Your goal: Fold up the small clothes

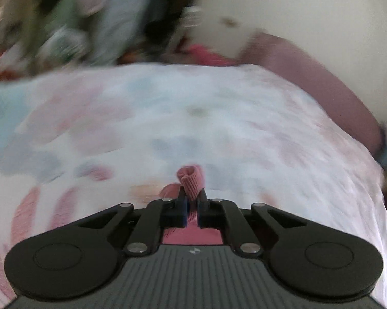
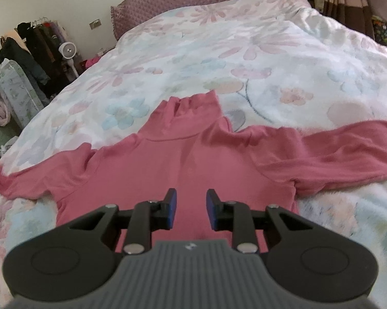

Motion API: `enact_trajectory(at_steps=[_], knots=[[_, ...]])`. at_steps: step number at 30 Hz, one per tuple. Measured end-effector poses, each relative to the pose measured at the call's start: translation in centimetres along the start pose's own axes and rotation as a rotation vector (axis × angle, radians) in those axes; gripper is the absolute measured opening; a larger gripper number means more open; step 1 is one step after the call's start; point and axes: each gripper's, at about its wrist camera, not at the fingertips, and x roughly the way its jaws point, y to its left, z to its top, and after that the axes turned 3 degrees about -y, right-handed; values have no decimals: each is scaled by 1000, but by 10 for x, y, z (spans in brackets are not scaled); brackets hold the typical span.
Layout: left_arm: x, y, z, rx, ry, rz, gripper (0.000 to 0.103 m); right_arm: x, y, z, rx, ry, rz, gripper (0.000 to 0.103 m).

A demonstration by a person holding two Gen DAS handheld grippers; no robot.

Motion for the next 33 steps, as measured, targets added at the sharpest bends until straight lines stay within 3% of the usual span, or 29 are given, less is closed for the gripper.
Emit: enact_trajectory(at_steps=[5,7,13,18,20,21,23,25,26,30,33], knots=[[-41,-128,-19,314,-9,-82,6,0,-4,-3,46,39,31,23],[-51,-167,-40,381,-16,-106,6,0,-4,-2,44,41,21,22],[-54,-264,-133,639,-17,-148,6,1,-6,-3,74,41,34,29],[-37,-310,-231,827,110,-189,6,6,-12,-15,126,83,56,29],[-24,-312,-260,842,204,-209,10,7,-13,-21,144,101,67,29],[-22,-311,-269,840,249,-228,20,8,-13,-24,146,110,70,29],[-12,-306,-282,824,363,-261,26,10,-13,-31,146,130,69,31],[-12,-298,-285,784,463,-333,45,11,-11,-39,146,154,80,31],[-14,-292,-282,759,499,-355,48,12,-10,-41,147,159,87,31],[-32,-260,-249,652,504,-395,51,19,-8,-47,194,184,154,31],[-38,-238,-220,615,444,-336,53,31,-1,-47,248,197,234,31]])
